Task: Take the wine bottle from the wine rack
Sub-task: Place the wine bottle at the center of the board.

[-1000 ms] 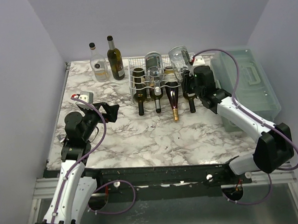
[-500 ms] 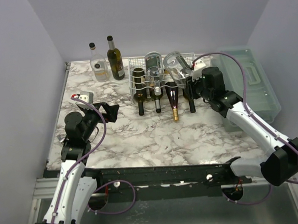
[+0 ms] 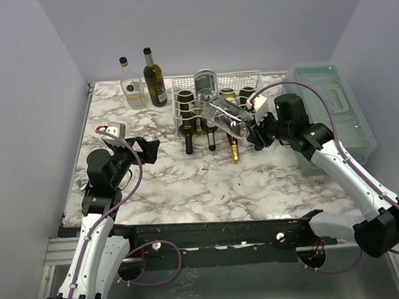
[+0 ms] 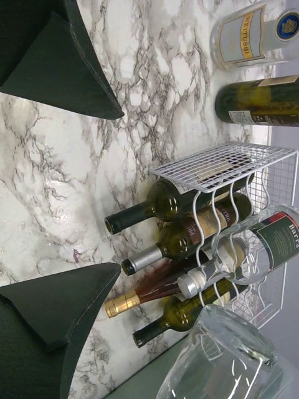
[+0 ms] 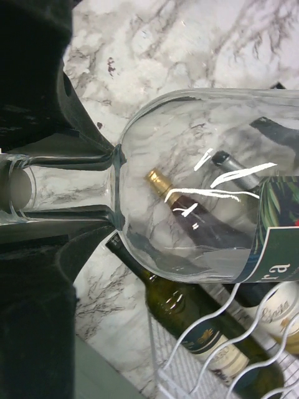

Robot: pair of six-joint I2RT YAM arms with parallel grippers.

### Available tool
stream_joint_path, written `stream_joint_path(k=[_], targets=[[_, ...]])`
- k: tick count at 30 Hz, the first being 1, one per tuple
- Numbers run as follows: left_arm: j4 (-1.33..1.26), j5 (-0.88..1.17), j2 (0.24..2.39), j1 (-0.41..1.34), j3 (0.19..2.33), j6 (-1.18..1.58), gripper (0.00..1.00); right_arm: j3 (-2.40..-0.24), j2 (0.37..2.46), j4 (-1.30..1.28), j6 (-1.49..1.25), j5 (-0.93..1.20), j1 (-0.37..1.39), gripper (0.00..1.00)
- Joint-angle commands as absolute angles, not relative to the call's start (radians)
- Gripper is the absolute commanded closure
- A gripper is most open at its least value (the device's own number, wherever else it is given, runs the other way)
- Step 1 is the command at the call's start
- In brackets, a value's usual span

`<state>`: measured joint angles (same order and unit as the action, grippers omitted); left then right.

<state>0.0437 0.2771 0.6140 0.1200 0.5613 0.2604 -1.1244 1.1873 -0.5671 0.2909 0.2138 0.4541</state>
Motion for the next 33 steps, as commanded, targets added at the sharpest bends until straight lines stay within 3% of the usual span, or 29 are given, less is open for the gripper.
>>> stream_joint_path(k=[1,12,33], targets=[[0.043,0.287,0.601,0.117,0.594,0.245,0.01,-1.230,1.109,-0.500,0.431,0.419,0.451,1.00],[0.045,0.287,0.604,0.117,0.595,0.244,0.01,-1.274,1.094,-0.739,0.684,0.626,0.451,1.00],[0.049,0.292,0.608,0.117,0.596,0.244,0.01,-1.347,1.129,-0.943,0.963,0.723,0.451,1.00]])
